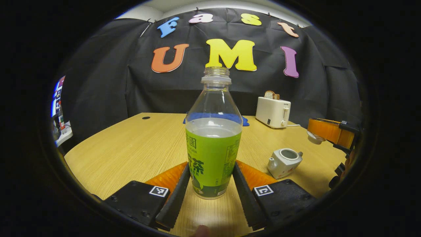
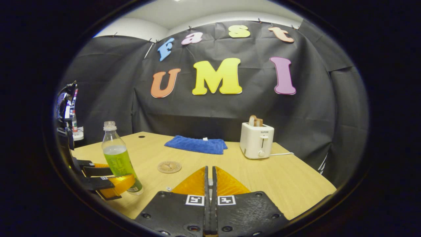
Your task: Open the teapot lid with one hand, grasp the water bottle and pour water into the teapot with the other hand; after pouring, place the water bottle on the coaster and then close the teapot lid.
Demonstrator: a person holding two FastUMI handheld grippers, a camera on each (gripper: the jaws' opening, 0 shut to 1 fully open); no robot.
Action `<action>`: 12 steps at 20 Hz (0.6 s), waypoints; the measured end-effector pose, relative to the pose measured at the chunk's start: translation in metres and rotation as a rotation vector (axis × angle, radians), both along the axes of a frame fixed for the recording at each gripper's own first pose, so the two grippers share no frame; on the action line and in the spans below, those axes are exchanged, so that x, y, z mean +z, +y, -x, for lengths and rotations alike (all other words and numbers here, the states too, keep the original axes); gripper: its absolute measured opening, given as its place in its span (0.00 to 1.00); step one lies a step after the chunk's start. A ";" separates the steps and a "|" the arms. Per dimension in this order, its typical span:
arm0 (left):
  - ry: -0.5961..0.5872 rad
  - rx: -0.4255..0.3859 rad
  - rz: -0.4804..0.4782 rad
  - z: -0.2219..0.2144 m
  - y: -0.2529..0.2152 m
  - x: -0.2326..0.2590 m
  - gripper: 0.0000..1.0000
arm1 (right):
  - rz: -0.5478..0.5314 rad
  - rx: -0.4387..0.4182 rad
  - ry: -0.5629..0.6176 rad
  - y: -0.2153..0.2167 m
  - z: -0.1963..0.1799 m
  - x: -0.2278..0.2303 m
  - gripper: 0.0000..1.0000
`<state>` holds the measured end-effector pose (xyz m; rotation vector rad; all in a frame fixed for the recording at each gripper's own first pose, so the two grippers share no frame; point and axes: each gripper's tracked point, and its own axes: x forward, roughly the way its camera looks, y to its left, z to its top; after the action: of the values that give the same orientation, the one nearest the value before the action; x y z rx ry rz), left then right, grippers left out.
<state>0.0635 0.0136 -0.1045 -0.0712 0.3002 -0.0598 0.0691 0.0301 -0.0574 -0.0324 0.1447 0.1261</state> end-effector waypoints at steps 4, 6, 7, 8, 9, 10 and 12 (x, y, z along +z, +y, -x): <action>-0.015 0.059 -0.152 0.000 0.022 0.020 0.77 | -0.013 0.004 -0.004 -0.006 0.004 0.003 0.00; -0.014 0.065 -0.276 -0.001 0.032 0.029 0.77 | -0.019 0.006 -0.004 -0.010 0.005 0.004 0.00; -0.013 0.058 -0.358 -0.003 0.037 0.034 0.77 | -0.019 0.005 -0.005 -0.013 0.006 0.004 0.00; -0.014 0.047 -0.431 -0.004 0.040 0.038 0.76 | -0.018 0.005 -0.007 -0.016 0.007 0.006 0.00; -0.011 0.034 -0.505 -0.004 0.045 0.041 0.76 | -0.018 0.003 -0.009 -0.020 0.009 0.006 0.00; -0.008 0.014 -0.564 -0.006 0.046 0.043 0.76 | -0.019 0.002 -0.009 -0.023 0.009 0.007 0.00; -0.001 -0.006 -0.659 -0.008 0.051 0.046 0.76 | -0.023 -0.002 -0.008 -0.030 0.011 0.007 0.00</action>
<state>0.0717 0.0646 -0.0590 0.5833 0.3065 0.0354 0.0580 0.0004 -0.0503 -0.0102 0.1358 0.1257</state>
